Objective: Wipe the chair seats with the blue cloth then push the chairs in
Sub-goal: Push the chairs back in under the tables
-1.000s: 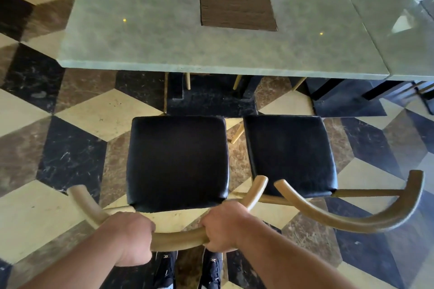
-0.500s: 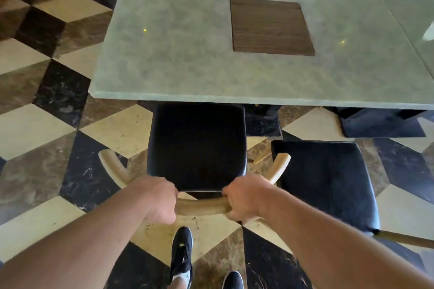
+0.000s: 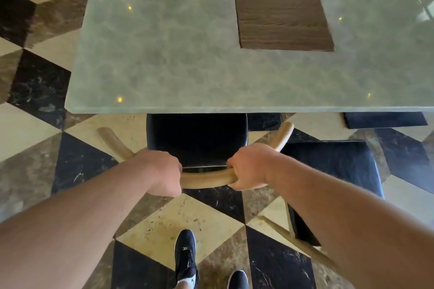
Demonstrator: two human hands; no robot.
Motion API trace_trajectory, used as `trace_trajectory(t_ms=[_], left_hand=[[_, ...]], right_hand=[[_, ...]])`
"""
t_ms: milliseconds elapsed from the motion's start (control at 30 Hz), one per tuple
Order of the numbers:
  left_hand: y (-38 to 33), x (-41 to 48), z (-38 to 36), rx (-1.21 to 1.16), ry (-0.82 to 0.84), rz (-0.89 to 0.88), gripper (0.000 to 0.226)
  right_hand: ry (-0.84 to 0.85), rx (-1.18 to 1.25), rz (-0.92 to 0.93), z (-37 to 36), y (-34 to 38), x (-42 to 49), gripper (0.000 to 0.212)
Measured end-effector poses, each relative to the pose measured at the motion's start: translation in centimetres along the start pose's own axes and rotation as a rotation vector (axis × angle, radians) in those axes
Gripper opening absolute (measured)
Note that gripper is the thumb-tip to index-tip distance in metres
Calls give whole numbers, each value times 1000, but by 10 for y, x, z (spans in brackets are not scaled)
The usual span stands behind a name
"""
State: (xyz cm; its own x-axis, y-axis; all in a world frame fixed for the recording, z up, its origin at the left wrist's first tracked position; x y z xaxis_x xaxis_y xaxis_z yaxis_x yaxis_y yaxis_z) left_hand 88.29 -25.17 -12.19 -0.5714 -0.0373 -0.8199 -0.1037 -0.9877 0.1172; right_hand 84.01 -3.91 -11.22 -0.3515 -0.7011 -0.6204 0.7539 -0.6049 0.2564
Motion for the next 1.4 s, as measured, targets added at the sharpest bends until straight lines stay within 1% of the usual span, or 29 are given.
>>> trace_trajectory(t_ms=[167,233,333,400,433,467,533,567,633,733,800,900,1000,1100,1200,1267,1300,1333,1400], left_hand=[[-3,-7,2,-41,38,15,33],[-6,-14,3,-53,11,23,31],[-11,-23,10,9,-162,-4,34],[-19,-32,10,72,-278,-19,37],[-24,-38,9,85,-315,-2,41],[-30,-45,7,81,-337,24,51],[-53,-60,3,62,-357,60,85],[-72,-69,3,51,-368,52,100],[-127,-89,11,-18,-404,11,114],[-240,-120,27,-133,-464,-51,119],[-324,-138,26,-149,-456,-93,121],[-432,-158,3,-146,-398,-148,120],[-508,-167,-30,-123,-337,-172,123],[-571,-173,-63,-113,-232,-185,133],[-612,-171,-84,-92,-111,-189,138],[-629,-168,-93,-78,-34,-167,136],[-635,-167,-96,-74,-8,-144,129],[-637,-165,-98,-71,-4,-122,116],[-639,-161,-99,-45,-48,-111,74]], right_hand=[[-1,0,-41,1,3,-6,37],[-30,-11,-57,-1,5,-11,42],[-88,-2,-86,-6,7,-22,47],[-176,5,-88,-10,9,-36,47],[-224,-9,-81,-12,9,-45,53],[-264,-18,-72,-15,9,-55,64],[-314,-22,-59,-21,4,-82,94],[-335,-25,-60,-25,-2,-101,105],[-370,-24,-84,-40,-20,-146,116],[-376,-8,-147,-81,-55,-232,124],[-378,-29,-176,-117,-77,-296,125],[-309,-34,-187,-182,-104,-379,126],[-225,20,-199,-247,-124,-440,127],[-164,103,-226,-301,-140,-486,127],[-68,175,-243,-341,-150,-514,132],[13,161,-237,-360,-156,-526,134],[36,139,-231,-367,-159,-530,133],[39,109,-220,-370,-160,-531,128],[5,52,-191,-368,-161,-527,110]])
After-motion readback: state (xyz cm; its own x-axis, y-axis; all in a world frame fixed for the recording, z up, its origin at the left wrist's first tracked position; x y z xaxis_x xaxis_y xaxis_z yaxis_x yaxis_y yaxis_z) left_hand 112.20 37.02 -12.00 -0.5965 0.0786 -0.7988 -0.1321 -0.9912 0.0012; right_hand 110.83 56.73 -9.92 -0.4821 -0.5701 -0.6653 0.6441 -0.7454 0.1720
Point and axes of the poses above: each hand's wrist, its own x-axis towards the middle knuckle, its own z-axis out of the back of the hand, y = z × x, the point moved 5 cm from there along x, towards the middle knuckle, and after that the axes turned 12 degrees about z, right-handed, at the moved point
